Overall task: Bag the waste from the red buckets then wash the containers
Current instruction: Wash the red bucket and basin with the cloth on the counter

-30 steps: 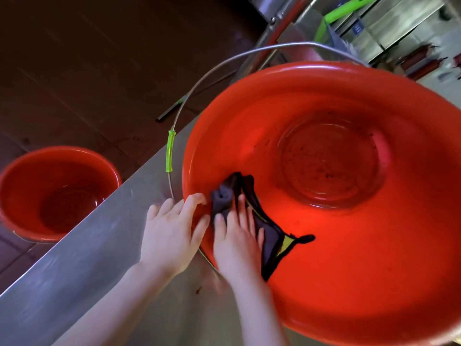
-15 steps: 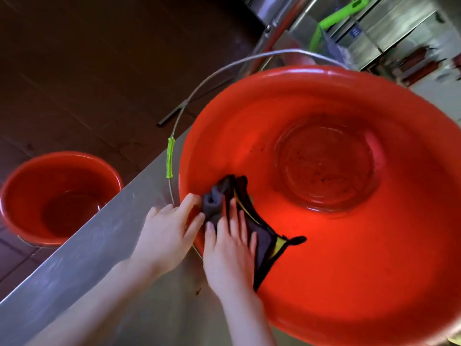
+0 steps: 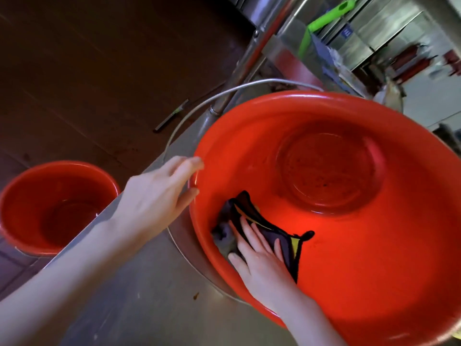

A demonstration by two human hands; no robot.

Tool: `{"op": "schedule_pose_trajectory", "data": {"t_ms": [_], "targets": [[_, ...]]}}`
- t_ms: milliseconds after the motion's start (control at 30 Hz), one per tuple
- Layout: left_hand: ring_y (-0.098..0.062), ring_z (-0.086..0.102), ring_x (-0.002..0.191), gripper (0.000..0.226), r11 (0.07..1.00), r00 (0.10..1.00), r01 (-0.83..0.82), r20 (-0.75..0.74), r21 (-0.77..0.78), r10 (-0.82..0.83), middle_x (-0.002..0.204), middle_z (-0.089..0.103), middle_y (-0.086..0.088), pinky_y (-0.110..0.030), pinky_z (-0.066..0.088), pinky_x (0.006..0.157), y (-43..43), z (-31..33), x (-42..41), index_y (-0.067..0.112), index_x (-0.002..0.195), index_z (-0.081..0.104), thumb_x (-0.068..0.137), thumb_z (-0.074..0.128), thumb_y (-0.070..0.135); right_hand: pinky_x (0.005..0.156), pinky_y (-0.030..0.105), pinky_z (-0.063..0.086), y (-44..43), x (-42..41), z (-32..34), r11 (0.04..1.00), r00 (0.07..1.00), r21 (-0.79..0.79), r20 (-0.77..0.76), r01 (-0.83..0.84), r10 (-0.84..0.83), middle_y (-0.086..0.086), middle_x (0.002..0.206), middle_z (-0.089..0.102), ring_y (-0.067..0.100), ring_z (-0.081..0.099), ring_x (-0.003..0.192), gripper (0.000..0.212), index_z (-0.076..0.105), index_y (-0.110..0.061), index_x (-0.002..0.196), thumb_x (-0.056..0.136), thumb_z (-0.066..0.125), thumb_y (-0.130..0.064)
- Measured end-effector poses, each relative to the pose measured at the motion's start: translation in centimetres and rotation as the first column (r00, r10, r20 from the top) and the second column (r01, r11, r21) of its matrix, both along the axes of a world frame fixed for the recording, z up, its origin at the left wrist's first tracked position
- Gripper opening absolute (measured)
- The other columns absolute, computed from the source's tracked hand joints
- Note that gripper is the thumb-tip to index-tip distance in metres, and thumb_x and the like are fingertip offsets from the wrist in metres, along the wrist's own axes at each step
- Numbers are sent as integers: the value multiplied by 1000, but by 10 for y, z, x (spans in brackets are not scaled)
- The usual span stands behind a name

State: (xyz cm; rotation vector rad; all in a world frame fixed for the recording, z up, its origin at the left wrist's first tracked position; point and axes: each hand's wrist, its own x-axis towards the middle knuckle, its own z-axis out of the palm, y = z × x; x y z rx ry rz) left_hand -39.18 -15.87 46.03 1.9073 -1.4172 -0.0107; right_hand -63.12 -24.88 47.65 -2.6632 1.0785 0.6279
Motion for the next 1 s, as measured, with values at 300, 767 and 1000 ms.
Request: {"op": "schedule_pose_trajectory", "data": {"t_ms": [300,767,1000], "targets": [[-11,56,61,37,992,981,104,-170,68,-91,113,55,13,-29,49,55,0,-19,-22,37,117,42,86,60,45,117,55,3,18,-7,15,993,990,-87,-105,86,-94,-31,152,-23,4,-12,147,55,-9,-54,146,100,20,-54],[0,54,57,30,992,907,83,-419,93,-37,74,49,23,-17,38,51,13,-52,-54,45,104,32,85,53,53,113,55,10,-116,86,-37,725,716,-69,241,686,-655,-11,161,12,19,15,146,58,14,-30,153,99,20,-53],[-1,60,64,32,995,864,56,-504,84,-6,83,58,18,-32,55,59,13,-61,-60,49,105,28,81,38,66,115,60,-1,-24,77,-29,877,870,-75,189,474,-455,-13,162,-6,15,-3,149,63,1,-31,154,99,19,-55]]}}
